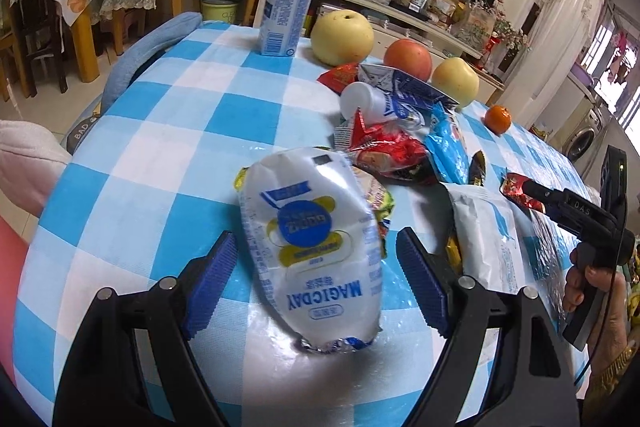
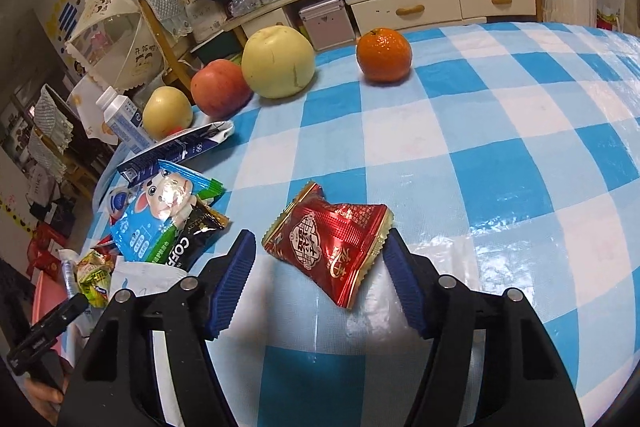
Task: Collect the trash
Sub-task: 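Grasp the MAGICDAY bag with the left tool while the right tool grasps the red candy packet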
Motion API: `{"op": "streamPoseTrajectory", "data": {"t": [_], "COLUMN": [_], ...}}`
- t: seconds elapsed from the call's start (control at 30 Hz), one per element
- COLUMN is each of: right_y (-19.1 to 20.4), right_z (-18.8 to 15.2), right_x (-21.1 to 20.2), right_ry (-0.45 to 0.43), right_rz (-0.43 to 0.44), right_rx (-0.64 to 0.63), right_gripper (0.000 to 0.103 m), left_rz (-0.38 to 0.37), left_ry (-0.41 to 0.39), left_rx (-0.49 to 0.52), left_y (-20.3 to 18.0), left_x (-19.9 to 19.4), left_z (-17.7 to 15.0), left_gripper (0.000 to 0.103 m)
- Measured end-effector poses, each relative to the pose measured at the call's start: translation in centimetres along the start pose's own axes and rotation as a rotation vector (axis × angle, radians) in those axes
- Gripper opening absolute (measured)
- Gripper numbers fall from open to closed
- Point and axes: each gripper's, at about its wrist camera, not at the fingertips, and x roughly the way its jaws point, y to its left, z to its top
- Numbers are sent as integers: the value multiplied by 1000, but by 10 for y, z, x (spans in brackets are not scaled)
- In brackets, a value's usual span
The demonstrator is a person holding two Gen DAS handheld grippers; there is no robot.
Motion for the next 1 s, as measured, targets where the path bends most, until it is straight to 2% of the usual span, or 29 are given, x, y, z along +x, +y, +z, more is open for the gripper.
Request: {"op": "streamPoseTrajectory", "data": {"t": [0.17,0.27,0.37,0.43,0.5,0.6,0.73,0.9,1.0], "right_y": [5,6,8,9,10,9,14,16,20], "right_z": [2,3,4,5,5,6,6,8,7], "right_x": [5,7,10,11,12,13,11,2,-4], "right_ry": [-8,-14,-14,-14,-14,-13,-22,-44,-55], "right_rz": [-37,-46,-57,-66,-83,-72,-77,-57,-62], "right_rx": [-35,-38,-47,-47,-49,-45,-70,-76,-96], "right_gripper": [67,69,70,68,55,48,42,30,28], "left_rz": [-63,-56,-33,-51,-46,-40,-44,-54,-59], "left_ry": [7,12,15,19,17,18,20,20,6], "left_rx": [-119,-118,-102,-113,-105,-96,-106,-114,-120], "left_y": [17,16,13,14,13,12,13,14,15], "left_x": [1,2,3,4,4,4,3,2,-3], "left_z": [2,2,2,2,2,2,2,1,2], "left_gripper": [82,81,69,61,61,60,60,60,60]}}
